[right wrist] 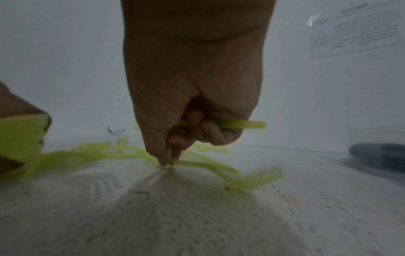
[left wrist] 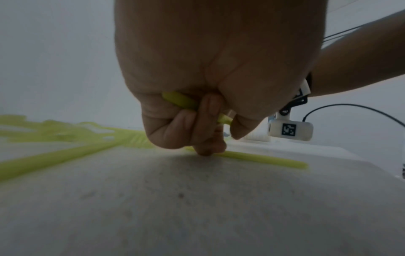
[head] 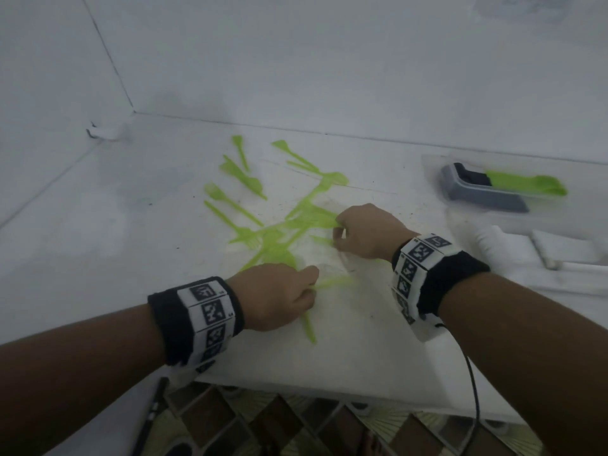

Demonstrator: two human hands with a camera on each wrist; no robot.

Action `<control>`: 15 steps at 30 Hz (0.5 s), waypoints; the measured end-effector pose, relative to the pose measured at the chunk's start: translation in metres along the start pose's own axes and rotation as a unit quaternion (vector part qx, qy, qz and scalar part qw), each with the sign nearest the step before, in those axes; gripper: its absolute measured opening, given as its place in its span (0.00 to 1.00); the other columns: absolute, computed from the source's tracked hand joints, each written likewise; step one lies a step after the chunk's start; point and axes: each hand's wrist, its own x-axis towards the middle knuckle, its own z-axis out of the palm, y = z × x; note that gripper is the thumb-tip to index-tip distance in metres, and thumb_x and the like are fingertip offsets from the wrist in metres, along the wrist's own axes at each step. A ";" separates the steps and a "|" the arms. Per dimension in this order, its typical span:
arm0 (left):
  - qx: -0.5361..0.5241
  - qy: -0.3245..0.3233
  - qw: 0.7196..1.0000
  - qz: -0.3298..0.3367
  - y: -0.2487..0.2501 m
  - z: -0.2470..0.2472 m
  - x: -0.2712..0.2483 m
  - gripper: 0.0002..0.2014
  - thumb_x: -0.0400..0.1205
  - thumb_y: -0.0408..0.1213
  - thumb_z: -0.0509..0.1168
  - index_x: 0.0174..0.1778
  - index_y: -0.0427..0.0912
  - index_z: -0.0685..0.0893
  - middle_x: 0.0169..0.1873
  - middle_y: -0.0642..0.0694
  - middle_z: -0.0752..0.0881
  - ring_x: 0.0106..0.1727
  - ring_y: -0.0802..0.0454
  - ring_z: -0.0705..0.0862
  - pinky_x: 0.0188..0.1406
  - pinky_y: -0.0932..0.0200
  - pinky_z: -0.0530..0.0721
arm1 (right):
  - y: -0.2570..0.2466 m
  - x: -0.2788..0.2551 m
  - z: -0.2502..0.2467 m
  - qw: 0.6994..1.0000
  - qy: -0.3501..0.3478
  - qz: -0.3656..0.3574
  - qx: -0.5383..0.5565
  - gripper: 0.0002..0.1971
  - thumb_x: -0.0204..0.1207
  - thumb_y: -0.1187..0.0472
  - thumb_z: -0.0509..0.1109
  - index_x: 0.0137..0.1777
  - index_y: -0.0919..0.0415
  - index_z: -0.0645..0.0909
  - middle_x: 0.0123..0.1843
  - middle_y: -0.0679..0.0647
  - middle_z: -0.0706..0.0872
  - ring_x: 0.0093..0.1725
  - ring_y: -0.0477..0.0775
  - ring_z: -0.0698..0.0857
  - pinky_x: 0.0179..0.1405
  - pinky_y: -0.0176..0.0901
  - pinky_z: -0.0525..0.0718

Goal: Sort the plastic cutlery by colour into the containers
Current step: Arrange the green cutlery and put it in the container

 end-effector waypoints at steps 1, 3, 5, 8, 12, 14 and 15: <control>-0.001 0.005 1.000 0.001 -0.001 0.000 -0.001 0.13 0.91 0.56 0.52 0.48 0.51 0.64 0.36 0.49 0.77 0.37 0.45 0.77 0.38 0.48 0.73 | 0.001 -0.003 0.001 1.000 0.017 0.007 -0.006 0.10 0.80 0.52 0.66 0.37 0.51 0.77 0.40 0.49 0.82 0.45 0.59 0.84 0.40 0.48 0.80; 0.012 0.009 1.000 -0.003 -0.002 0.002 -0.004 0.16 0.90 0.58 0.54 0.47 0.49 0.66 0.36 0.49 0.77 0.37 0.47 0.77 0.39 0.47 0.75 | 0.005 -0.010 -0.003 0.998 0.065 0.025 0.005 0.09 0.81 0.53 0.63 0.40 0.54 0.76 0.39 0.51 0.81 0.43 0.62 0.83 0.38 0.48 0.78; 0.008 0.011 1.000 -0.006 -0.004 0.005 -0.007 0.14 0.91 0.54 0.56 0.47 0.49 0.65 0.37 0.49 0.76 0.39 0.46 0.77 0.42 0.45 0.77 | 0.009 -0.017 -0.009 0.993 0.108 0.043 0.032 0.07 0.83 0.53 0.62 0.53 0.55 0.78 0.42 0.55 0.84 0.44 0.65 0.83 0.40 0.49 0.78; -0.036 0.031 0.999 -0.016 -0.005 0.008 -0.013 0.08 0.90 0.46 0.58 0.54 0.50 0.64 0.36 0.52 0.74 0.36 0.51 0.74 0.39 0.49 0.74 | 0.006 -0.023 -0.018 0.982 0.153 0.055 0.091 0.08 0.83 0.52 0.62 0.57 0.51 0.75 0.39 0.53 0.84 0.40 0.63 0.82 0.38 0.49 0.78; -0.076 0.046 0.995 -0.045 -0.012 0.006 -0.022 0.15 0.87 0.41 0.60 0.68 0.51 0.67 0.34 0.53 0.77 0.34 0.55 0.75 0.34 0.53 0.72 | -0.007 -0.019 -0.019 0.952 0.196 0.049 0.231 0.10 0.82 0.46 0.62 0.44 0.48 0.68 0.41 0.52 0.89 0.40 0.61 0.84 0.42 0.52 0.84; -0.086 0.049 0.994 -0.051 -0.018 0.004 -0.025 0.21 0.85 0.40 0.63 0.72 0.51 0.65 0.33 0.50 0.81 0.34 0.52 0.79 0.35 0.48 0.78 | -0.013 -0.013 -0.012 0.948 0.200 0.029 0.246 0.06 0.85 0.48 0.63 0.53 0.44 0.68 0.41 0.54 0.91 0.41 0.62 0.86 0.46 0.57 0.87; -0.103 0.051 0.992 -0.054 -0.021 0.003 -0.028 0.25 0.83 0.39 0.65 0.74 0.51 0.63 0.34 0.48 0.83 0.34 0.49 0.81 0.37 0.45 0.82 | -0.016 -0.010 -0.010 0.948 0.187 0.026 0.257 0.09 0.86 0.52 0.63 0.62 0.45 0.67 0.40 0.54 0.91 0.42 0.62 0.87 0.48 0.59 0.87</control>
